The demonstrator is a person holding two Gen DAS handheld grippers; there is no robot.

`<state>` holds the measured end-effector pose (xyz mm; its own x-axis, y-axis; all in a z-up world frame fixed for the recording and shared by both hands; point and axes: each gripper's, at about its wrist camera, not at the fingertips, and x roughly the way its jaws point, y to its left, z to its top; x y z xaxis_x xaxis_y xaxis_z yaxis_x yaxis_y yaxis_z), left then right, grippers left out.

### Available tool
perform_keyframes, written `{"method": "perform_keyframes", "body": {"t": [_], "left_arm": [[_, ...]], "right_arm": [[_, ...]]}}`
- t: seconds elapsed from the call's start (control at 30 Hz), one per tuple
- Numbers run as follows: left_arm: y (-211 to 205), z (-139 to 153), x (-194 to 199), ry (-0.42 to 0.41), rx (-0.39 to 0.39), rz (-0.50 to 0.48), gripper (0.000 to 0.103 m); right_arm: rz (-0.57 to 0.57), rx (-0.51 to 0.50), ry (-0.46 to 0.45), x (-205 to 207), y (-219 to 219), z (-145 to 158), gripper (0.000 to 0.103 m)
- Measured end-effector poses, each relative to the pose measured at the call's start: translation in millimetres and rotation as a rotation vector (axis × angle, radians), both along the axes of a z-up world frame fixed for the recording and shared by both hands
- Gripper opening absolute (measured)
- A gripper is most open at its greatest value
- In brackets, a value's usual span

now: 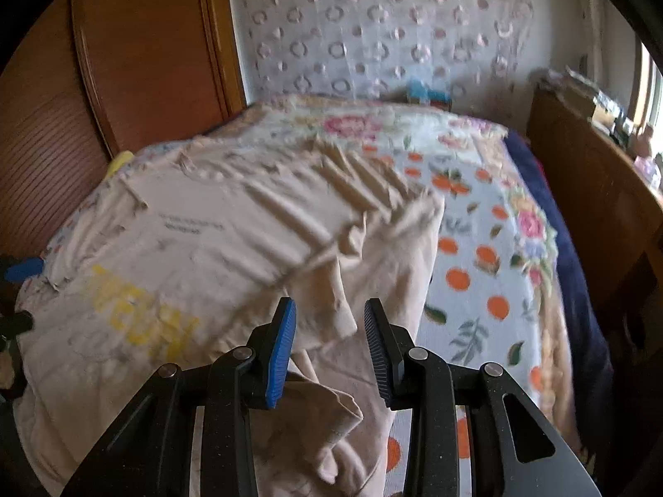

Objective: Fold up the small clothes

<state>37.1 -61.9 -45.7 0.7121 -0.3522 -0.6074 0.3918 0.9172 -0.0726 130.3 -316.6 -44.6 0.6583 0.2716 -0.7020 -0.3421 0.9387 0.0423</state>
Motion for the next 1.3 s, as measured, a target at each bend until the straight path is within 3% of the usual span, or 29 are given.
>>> {"method": "perform_keyframes", "body": {"t": [0.13,0.2,0.33,0.47,0.93,1.0,1.07,1.3], "left_arm": [[3,-3,1,0.012,-0.004,0.007,0.072],[4,-4,0,0.013,-0.007,0.006,0.072],[4,-5,-1,0.016,-0.008,0.007,0.072],[5,-6,0,0.020,-0.010,0.009,0.072],[11,-9,0,0.025,-0.022,0.019,0.072],[11,-9,0,0.024,-0.022,0.020,0.072],[11,-9,0,0.022,-0.025,0.021,0.072],[12,-7,0,0.021,-0.029,0.018,0.072]], "right_arm": [[0.011,-0.017,0.061,15,5,-14,0.035],[0.017,-0.022,0.059,17,8,-13,0.030],[0.059,-0.045,0.040,16,19,-5,0.008],[0.112,-0.040,0.007,13,32,5,0.004],[0.176,0.058,-0.030,24,68,25,0.005],[0.173,0.050,-0.044,20,65,27,0.010],[0.144,0.029,-0.060,14,56,28,0.028],[0.059,-0.038,-0.067,-18,22,21,0.031]]}}
